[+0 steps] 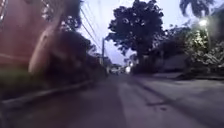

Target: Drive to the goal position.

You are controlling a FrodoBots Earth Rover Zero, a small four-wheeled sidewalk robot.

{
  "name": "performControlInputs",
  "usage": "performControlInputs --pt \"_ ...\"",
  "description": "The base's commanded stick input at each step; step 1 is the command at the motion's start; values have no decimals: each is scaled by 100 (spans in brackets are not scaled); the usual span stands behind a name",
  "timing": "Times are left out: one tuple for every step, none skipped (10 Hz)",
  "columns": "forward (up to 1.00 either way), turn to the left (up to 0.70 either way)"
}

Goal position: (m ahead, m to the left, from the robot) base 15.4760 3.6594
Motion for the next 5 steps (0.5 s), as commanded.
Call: performControlInputs --pt "70 0" --pt "70 -4" --pt "70 -11" --pt "70 -18" --pt "70 -25"
